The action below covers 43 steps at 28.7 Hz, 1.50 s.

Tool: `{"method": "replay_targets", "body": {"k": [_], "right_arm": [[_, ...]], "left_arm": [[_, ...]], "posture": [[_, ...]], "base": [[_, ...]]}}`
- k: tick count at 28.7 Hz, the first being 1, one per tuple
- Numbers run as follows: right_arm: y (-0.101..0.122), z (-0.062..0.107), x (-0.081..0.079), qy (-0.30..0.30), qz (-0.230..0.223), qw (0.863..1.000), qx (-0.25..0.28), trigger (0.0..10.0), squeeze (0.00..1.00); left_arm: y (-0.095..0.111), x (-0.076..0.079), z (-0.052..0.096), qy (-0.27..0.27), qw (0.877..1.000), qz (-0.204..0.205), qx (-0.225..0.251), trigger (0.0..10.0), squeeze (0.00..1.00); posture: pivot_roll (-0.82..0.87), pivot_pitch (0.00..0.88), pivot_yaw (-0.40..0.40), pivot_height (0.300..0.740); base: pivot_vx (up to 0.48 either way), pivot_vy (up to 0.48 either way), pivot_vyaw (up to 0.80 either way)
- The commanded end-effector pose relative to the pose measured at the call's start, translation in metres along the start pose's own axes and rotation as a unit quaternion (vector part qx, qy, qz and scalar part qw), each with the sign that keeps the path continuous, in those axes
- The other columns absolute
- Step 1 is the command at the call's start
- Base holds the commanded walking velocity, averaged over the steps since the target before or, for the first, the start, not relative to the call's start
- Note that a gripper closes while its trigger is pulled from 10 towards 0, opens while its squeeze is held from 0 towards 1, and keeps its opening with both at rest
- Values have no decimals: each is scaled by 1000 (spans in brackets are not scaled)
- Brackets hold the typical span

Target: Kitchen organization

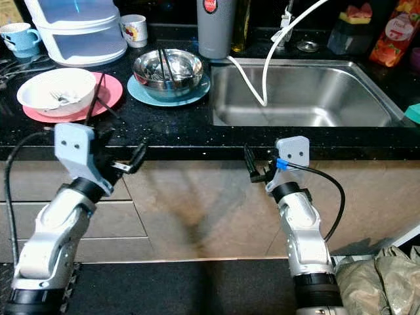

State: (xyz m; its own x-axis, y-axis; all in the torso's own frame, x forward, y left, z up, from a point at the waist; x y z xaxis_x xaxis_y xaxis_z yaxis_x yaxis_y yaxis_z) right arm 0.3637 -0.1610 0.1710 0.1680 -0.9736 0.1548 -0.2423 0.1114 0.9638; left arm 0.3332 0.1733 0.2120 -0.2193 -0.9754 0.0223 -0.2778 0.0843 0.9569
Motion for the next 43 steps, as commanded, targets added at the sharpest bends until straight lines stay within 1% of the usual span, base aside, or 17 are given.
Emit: {"method": "replay_targets", "body": {"k": [1, 2, 3, 4, 5, 6, 7, 10, 13, 19, 34, 43], "right_arm": [[0, 3, 2, -2, -7, 1000, -1, 10000, 0], [0, 3, 2, -2, -7, 1000, -1, 10000, 0], [3, 2, 3, -5, -10, 1000, 4, 10000, 0], [3, 2, 3, -5, -10, 1000, 4, 10000, 0], [9, -5, 2, -10, -14, 1000, 13, 10000, 0], [11, -9, 1, -11, -15, 1000, 15, 10000, 0], [11, -9, 1, -11, -15, 1000, 15, 10000, 0], [16, -19, -2, -10, -17, 1000, 17, 10000, 0], [17, -23, -5, -7, -15, 1000, 16, 10000, 0], [16, -25, -5, -7, -14, 1000, 13, 10000, 0], [14, -26, -6, -7, -10, 1000, 9, 10000, 0], [13, -26, -5, -6, -9, 1000, 7, 10000, 0]], "left_arm": [[-4, -7, 0, 17, 1000, -1, -11, 10000, 0], [-4, -7, 0, 17, 1000, -1, -11, 10000, 0], [-4, -12, -1, 35, 999, -5, -12, 10000, 0], [-4, -12, -1, 35, 999, -5, -12, 10000, 0], [-2, -21, -7, 67, 998, -11, -12, 10000, 0], [-2, -22, -11, 74, 997, -12, -11, 10000, 0], [-2, -22, -11, 74, 997, -12, -11, 10000, 0], [-2, -18, -17, 68, 998, -11, -14, 10000, 0], [-4, -15, -18, 64, 998, -12, -17, 10000, 0], [-4, -14, -18, 63, 998, -9, -16, 10000, 0], [-6, -12, -19, 61, 998, -12, -21, 10000, 0], [-8, -14, -19, 65, 997, -14, -27, 10000, 0]], "posture": [[19, 92, -45, 740], [19, 92, -45, 740], [20, 92, -46, 740], [20, 92, -46, 740], [21, 90, -45, 740], [21, 88, -44, 740], [21, 88, -44, 740], [21, 88, -44, 740], [19, 79, -38, 740], [20, 77, -39, 740], [18, 80, -39, 740], [15, 87, -44, 740]], "base": [[0, 0, 0], [0, 0, 0], [0, 0, 0], [0, 0, 0], [0, 0, 0], [0, 0, 0], [0, 0, 0], [0, 0, 0], [0, 0, 0], [0, 0, 0], [-291, 0, 0], [0, 0, 0]]}}
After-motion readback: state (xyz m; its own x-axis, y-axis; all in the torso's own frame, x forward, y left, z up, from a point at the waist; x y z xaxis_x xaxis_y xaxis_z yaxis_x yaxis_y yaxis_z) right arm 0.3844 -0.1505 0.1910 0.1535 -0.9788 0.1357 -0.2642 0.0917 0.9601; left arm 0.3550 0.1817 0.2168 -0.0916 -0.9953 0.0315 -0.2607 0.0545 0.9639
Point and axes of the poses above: a point about 5 cm out from each wrist's last joint towards the gripper, its own z axis pointing back from the gripper into the wrist, its own y axis along the axis of the wrist's last joint, x = y × z, the point moved 5 cm from there along -z, pointing out of the wrist towards the gripper, and after that the axes turned 6 degrees about z, right-handed, at the moved point
